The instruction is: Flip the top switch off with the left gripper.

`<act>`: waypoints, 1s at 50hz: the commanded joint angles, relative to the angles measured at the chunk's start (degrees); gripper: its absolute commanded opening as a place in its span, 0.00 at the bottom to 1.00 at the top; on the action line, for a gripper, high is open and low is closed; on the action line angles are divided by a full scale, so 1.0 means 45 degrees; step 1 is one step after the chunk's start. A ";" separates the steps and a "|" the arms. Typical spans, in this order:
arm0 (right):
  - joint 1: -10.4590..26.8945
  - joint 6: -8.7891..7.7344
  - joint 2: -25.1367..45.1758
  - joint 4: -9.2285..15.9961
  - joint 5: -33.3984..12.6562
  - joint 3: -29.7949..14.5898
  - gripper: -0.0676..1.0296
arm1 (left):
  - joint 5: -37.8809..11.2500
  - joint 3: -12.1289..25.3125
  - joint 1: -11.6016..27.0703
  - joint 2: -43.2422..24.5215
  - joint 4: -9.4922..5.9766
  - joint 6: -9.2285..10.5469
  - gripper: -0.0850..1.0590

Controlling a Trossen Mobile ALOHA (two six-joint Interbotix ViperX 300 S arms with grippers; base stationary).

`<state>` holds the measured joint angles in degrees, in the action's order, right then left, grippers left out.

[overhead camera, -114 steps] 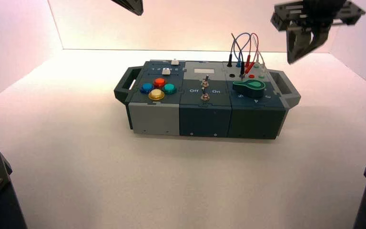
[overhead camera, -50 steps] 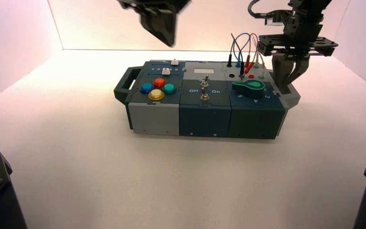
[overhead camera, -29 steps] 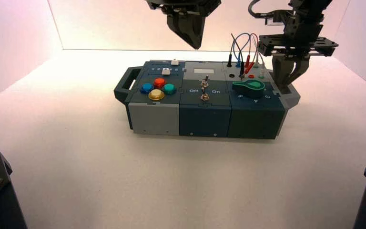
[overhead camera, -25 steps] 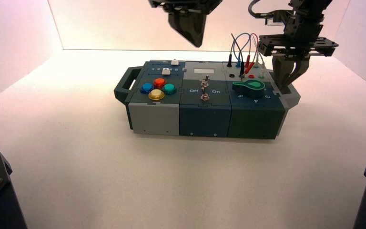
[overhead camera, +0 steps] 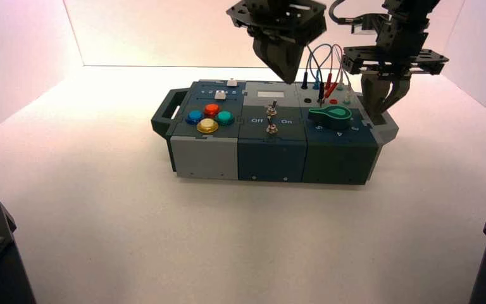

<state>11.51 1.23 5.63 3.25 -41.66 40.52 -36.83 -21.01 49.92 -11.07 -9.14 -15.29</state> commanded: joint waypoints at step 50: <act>0.0039 -0.0059 0.0059 -0.0020 -0.0078 0.0020 0.04 | -0.1465 0.1504 -0.0020 -0.1348 0.1035 -0.2148 0.05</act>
<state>11.51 1.32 5.80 3.25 -41.92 40.52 -42.71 -15.47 49.75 -17.67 -5.63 -24.61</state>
